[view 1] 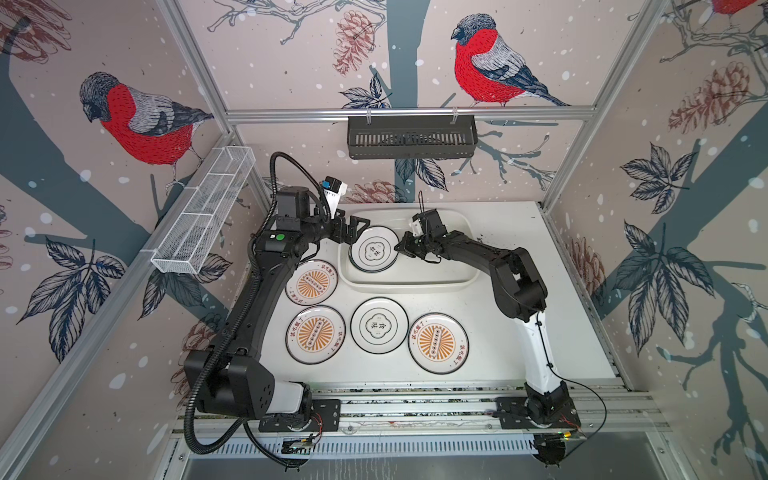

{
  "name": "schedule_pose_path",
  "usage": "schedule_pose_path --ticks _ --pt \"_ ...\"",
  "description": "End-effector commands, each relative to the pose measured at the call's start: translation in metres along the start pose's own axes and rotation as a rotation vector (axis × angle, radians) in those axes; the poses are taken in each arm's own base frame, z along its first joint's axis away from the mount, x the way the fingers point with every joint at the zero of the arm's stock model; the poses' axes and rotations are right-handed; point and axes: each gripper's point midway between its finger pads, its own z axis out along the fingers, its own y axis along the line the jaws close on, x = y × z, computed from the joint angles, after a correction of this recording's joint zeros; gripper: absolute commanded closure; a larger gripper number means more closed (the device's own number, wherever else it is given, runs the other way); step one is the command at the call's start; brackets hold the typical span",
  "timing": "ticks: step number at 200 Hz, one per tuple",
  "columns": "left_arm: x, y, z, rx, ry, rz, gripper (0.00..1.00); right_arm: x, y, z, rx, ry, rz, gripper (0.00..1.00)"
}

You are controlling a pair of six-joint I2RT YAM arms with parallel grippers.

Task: Place the plates into the plastic bin on the countertop
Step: 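Lower the cloud-motif plate flat onto the stacked plates in the bin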

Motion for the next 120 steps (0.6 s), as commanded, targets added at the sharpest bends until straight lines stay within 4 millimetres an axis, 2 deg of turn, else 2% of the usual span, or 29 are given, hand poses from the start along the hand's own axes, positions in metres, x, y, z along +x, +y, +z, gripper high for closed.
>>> schedule_pose_path --ticks 1,54,120 --pt "-0.002 -0.004 -0.002 0.02 -0.003 0.018 0.06 -0.004 0.011 0.002 -0.056 0.0 -0.004 0.91" --pt "-0.001 -0.007 -0.001 0.045 -0.003 -0.004 0.06 0.001 0.005 0.006 -0.045 0.019 0.004 0.86" --pt "-0.006 -0.008 -0.001 0.045 -0.012 -0.001 0.05 0.0 -0.001 0.005 -0.004 0.025 -0.004 0.74"
